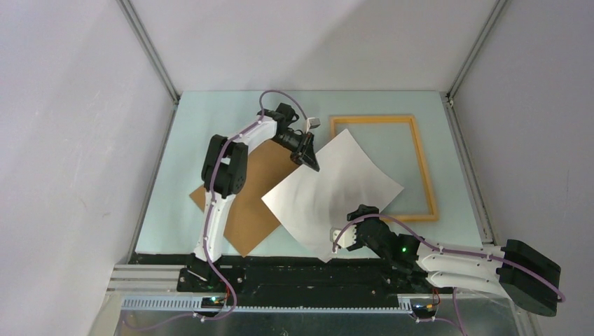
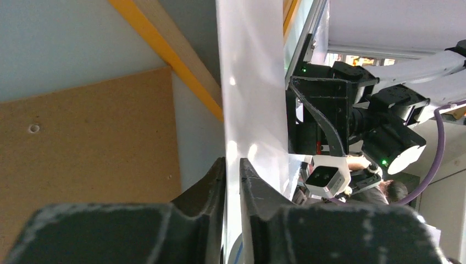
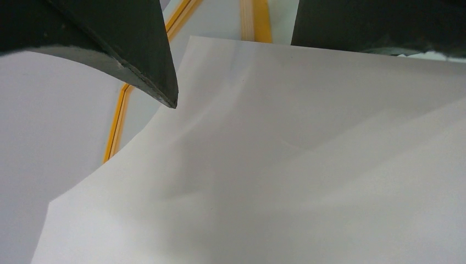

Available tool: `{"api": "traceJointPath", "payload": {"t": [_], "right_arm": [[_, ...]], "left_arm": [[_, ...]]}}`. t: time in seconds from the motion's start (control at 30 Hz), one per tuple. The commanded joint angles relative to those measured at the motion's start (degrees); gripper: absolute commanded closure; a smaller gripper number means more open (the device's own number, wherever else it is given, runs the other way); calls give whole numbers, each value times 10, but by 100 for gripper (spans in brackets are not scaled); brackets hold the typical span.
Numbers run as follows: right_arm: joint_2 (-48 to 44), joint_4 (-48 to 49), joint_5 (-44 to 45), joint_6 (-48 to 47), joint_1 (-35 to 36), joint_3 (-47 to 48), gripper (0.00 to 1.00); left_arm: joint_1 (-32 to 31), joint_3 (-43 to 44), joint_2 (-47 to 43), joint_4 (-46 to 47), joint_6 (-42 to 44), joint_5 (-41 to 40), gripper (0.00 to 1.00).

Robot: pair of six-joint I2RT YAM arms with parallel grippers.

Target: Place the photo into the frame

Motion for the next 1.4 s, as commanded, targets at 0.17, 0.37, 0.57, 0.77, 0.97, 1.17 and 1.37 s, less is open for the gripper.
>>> {"api": "traceJointPath", "payload": {"t": [0.17,0.37,0.57,0.77,0.97,1.17,1.37], "right_arm": [[0,-21,-5,11,-15,-3,23],[-19,-16,3,6,-45,0,18],[-48,-43,-3,17,-112,23,15],[-70,-95,-10,46,-192,48,13],[-79,-168,-49,76,-262,91,13],[-86,-237,-103,94,-294,125,6],[-102,-292,-149,105,-298,157,4]], "left_arm": [[-7,2,-59,-2,6,6,100],[-1,40,-63,-3,-21,-16,100],[9,175,-10,0,-84,-56,100],[17,216,11,47,-162,-68,100],[34,209,19,136,-259,-57,100],[38,208,34,238,-334,-62,100],[39,190,53,297,-384,-74,100]]}}
